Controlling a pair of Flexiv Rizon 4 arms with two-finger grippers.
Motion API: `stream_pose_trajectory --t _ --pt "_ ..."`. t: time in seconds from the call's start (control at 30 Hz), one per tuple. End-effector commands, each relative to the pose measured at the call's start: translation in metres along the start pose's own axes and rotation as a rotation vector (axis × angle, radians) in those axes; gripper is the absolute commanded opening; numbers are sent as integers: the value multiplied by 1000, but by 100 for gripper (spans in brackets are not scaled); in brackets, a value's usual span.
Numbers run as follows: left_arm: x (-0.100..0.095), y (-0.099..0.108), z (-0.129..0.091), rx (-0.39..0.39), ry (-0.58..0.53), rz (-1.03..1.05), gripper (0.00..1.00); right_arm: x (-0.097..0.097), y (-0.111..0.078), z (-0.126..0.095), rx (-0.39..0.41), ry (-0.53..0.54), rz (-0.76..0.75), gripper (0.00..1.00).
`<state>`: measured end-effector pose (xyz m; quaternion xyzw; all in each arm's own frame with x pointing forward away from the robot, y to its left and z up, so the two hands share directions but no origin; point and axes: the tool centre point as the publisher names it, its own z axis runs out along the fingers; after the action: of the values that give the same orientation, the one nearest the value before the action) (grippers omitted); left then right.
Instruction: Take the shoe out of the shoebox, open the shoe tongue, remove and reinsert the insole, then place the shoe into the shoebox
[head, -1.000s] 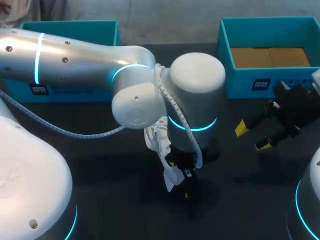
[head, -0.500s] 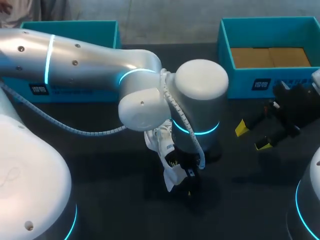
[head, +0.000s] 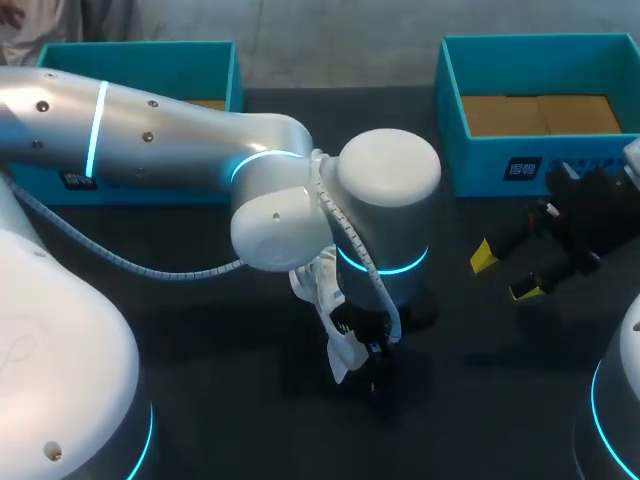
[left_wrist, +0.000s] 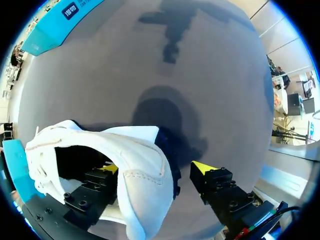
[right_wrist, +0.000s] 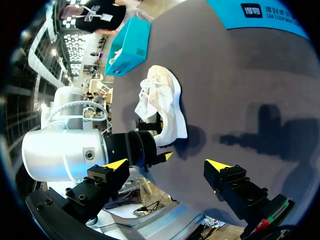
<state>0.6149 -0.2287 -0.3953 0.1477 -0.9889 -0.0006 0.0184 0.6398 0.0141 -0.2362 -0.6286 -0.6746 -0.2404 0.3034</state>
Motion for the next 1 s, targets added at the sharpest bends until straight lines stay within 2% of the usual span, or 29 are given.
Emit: stream_pose_trajectory --t 0.03,0.13,0.23,0.3,0.37,0.73,1.0 --pt "1 -2 3 -2 -1 4 69 0 -1 1 -3 -3 1 100" --pt "1 -2 5 -4 0 9 55 0 -1 1 -3 -3 1 100" --pt "2 -4 8 -15 3 6 46 0 -1 1 -3 -3 1 100" --pt "2 -4 9 -19 2 4 31 0 -1 1 -3 -3 1 100" --pt "3 -4 10 -21 0 2 0 0 -1 1 -3 -3 1 100" --pt "1 3 8 -21 4 -4 0 0 -1 1 -3 -3 1 100" --pt "-2 16 -9 -10 27 22 0 0 -1 1 -3 -3 1 100"
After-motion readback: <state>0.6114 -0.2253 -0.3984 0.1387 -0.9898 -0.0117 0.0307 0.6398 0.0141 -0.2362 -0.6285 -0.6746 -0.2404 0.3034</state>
